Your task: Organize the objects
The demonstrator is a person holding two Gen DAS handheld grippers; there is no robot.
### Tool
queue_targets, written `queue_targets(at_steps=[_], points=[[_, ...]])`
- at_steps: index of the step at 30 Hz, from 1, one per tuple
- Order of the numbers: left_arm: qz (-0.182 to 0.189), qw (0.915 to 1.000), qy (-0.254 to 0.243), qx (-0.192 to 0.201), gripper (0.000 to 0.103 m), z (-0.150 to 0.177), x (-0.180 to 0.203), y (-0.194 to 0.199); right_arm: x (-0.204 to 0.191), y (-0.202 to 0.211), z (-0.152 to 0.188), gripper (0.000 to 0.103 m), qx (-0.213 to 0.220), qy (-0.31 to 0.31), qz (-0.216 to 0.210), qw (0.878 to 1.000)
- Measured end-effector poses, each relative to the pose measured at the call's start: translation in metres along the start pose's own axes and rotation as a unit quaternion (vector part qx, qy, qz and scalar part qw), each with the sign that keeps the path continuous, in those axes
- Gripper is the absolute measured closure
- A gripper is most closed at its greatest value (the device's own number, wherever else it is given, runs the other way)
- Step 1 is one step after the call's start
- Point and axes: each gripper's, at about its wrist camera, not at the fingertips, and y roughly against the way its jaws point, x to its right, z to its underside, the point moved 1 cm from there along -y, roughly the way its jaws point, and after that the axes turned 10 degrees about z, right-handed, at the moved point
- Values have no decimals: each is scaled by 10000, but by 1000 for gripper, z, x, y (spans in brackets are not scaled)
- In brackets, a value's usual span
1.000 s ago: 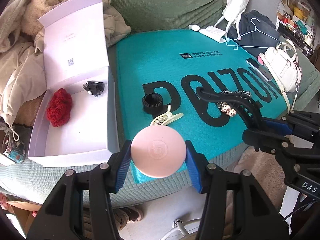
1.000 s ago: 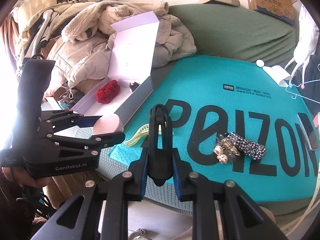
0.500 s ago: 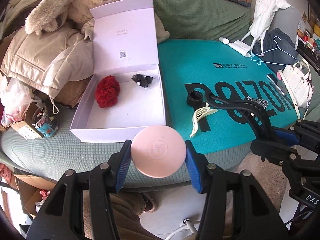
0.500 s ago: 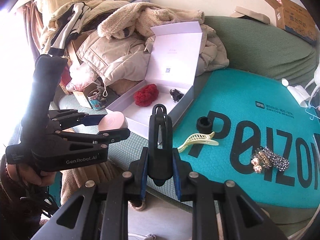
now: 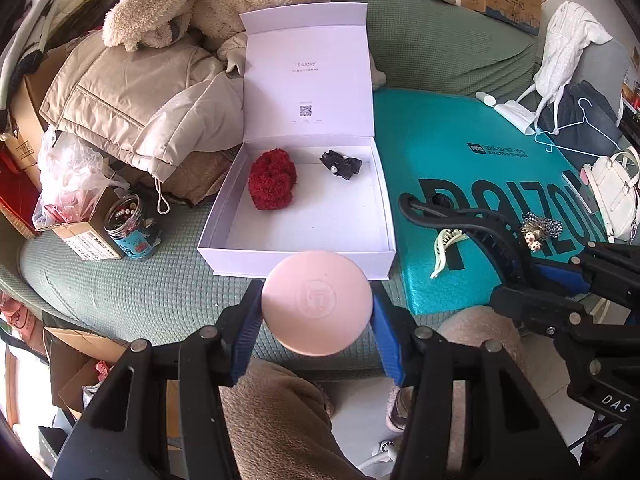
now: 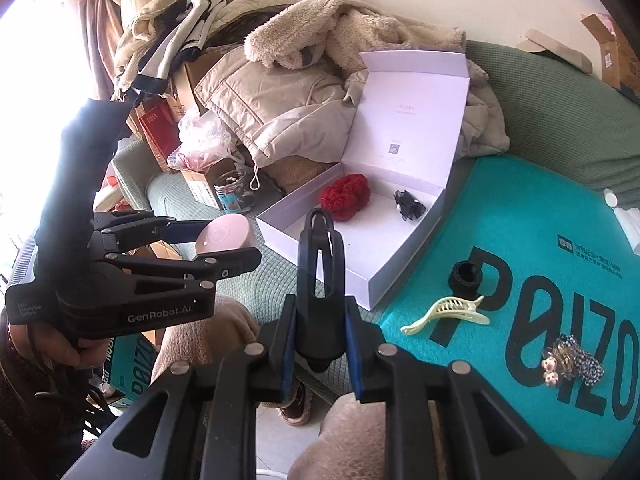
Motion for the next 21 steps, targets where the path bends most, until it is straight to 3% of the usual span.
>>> queue_targets(at_steps=[8, 21], points=[[21, 10000, 38, -34, 53, -33, -27, -27, 5, -36, -24, 82, -158, 39, 21, 9999], [338, 9991, 31, -256, 53, -83, -61, -107, 28, -105, -62, 82, -414, 17, 199, 9989]])
